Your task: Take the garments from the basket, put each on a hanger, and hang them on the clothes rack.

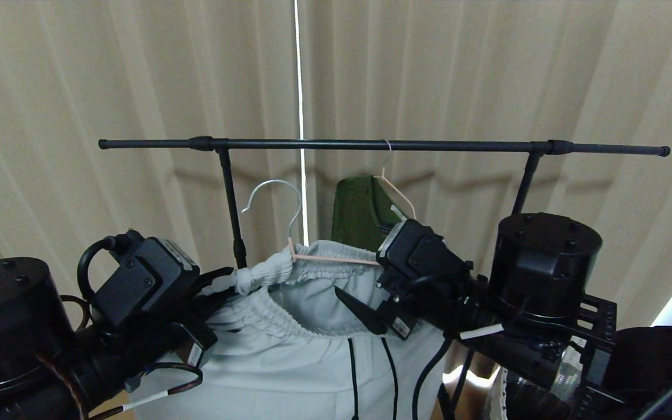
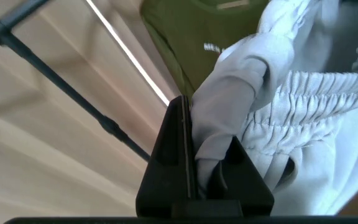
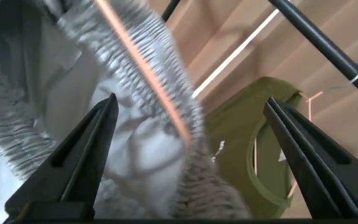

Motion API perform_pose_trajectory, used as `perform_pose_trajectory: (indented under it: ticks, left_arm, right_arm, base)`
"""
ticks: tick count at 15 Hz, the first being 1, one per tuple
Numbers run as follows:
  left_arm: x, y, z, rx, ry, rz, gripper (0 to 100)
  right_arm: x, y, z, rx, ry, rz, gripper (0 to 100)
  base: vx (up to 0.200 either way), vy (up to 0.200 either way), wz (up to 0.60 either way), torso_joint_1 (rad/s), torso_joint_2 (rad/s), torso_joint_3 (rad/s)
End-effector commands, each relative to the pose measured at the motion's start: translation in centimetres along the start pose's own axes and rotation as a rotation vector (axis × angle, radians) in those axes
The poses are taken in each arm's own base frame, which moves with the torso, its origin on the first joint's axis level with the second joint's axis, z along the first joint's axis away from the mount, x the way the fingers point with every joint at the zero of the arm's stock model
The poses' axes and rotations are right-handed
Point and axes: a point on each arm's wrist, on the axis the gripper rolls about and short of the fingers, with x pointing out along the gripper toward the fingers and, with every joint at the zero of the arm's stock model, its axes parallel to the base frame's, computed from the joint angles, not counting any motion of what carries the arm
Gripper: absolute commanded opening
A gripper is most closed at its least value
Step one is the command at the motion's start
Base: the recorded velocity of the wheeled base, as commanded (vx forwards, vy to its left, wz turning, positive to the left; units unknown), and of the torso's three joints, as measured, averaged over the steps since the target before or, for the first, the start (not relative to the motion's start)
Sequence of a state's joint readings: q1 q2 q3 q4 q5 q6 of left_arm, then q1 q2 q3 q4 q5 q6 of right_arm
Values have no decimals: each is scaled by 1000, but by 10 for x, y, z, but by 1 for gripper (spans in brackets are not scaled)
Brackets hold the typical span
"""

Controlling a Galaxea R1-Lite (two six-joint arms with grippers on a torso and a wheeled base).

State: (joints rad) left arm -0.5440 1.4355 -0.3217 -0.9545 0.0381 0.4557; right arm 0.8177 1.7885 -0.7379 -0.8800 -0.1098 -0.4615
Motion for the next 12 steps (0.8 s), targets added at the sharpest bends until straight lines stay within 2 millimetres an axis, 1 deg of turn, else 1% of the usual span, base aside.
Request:
perform_pose_trajectory:
  ticks: [1, 3, 4, 8, 12]
  left_arm:
    - [-1, -1, 0, -3, -2, -1, 0]
    - [-4, -2, -3, 3, -15, 4, 0]
    - [-4, -2, -2, 3, -28, 5, 0]
    - [-8, -5, -3, 5, -42, 2, 0]
    - [-9, -5, -4, 5, -42, 0, 0]
  right_arm:
    - [8, 2, -3, 0, 10, 4, 100]
    - [12, 1, 0, 0, -1, -1, 100]
    - [12, 2, 0, 0, 0, -1, 0]
    - [12, 0, 1, 3, -4, -6, 0]
    - [12, 0, 2, 3, -10, -9, 0]
  base:
    - [0, 0, 0, 0, 0, 0]
    - [0, 0, 0, 0, 0, 0]
    - [0, 0, 0, 0, 0, 0]
    - [0, 0, 0, 0, 0, 0]
    - [0, 0, 0, 0, 0, 0]
